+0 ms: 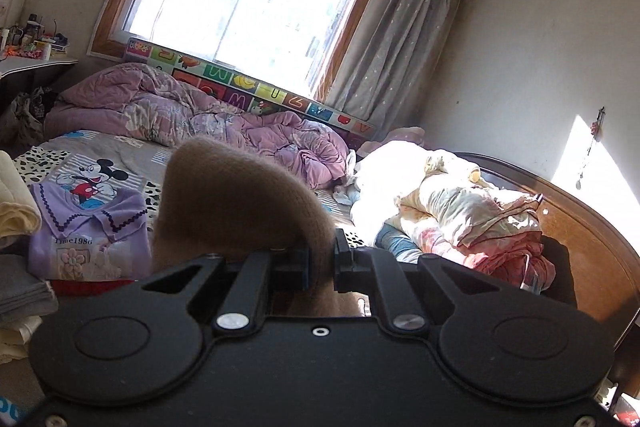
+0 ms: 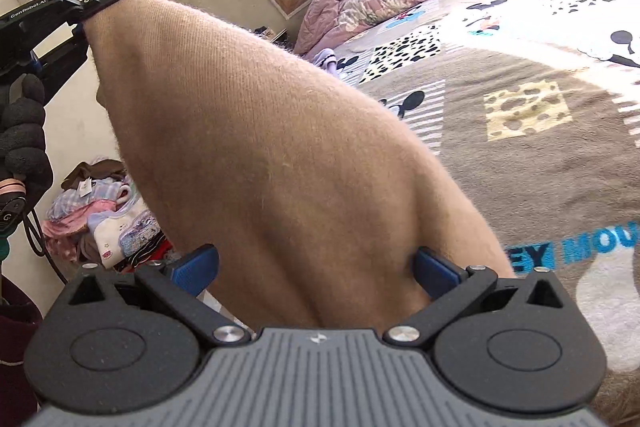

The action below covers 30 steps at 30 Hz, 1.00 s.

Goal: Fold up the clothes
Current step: 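Carry the beige sweater to the bed and lay it down with both grippers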

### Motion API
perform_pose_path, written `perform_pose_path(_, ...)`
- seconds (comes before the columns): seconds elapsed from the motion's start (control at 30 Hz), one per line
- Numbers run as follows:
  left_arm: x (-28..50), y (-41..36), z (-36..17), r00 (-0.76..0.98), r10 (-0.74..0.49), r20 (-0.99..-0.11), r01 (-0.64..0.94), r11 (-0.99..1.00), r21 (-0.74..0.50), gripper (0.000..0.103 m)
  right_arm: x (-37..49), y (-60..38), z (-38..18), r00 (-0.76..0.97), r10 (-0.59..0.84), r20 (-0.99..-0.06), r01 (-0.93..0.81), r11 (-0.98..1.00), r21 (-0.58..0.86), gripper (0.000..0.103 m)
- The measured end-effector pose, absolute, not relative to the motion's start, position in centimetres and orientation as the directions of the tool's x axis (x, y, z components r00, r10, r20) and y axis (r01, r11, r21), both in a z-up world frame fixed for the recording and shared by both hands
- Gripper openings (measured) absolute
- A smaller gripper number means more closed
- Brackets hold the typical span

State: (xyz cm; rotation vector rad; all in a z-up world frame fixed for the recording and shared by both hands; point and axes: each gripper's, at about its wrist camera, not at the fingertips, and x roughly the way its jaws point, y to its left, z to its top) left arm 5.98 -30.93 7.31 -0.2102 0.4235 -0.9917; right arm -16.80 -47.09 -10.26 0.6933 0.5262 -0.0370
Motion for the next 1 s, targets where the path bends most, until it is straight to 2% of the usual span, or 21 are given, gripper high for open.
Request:
perform_pose_path(0.17,5.8,-40.3,9.3,0.429,-0.871,-0.239,0.82,0.486,-0.302,0.008,-20.0,-51.8,-11.1,0.883,0.033,-0.469,0.301,0.726,0.618,0.103)
perform_pose_path(0.3,5.6,-42.0,11.3,0.38,-0.911,-0.161,0.862,0.412,-0.296,0.008,-21.8,-54.7,-12.1,0.883,-0.029,-0.468,0.355,0.693,0.627,0.103)
perform_pose_path(0.4,5.0,-41.9,9.6,0.357,-0.916,-0.182,0.882,0.395,-0.259,0.008,-22.4,-56.1,-13.4,0.879,-0.05,-0.474,0.384,0.663,0.643,0.103)
perform_pose_path(0.77,3.0,-35.6,-11.4,0.246,-0.84,-0.483,0.833,0.439,-0.338,0.008,-21.1,-53.6,-16.7,0.839,0.049,-0.541,0.365,0.688,0.628,0.103)
perform_pose_path(0.9,1.7,-31.8,-16.5,0.208,-0.838,-0.504,0.785,0.45,-0.425,0.007,-20.7,-52.2,-18.5,0.817,0.079,-0.571,0.365,0.695,0.619,0.103)
perform_pose_path(1.0,-0.4,-29.8,-19.0,0.197,-0.837,-0.511,0.783,0.448,-0.431,0.007,-20.4,-51.7,-19.8,0.804,0.098,-0.586,0.367,0.694,0.619,0.103)
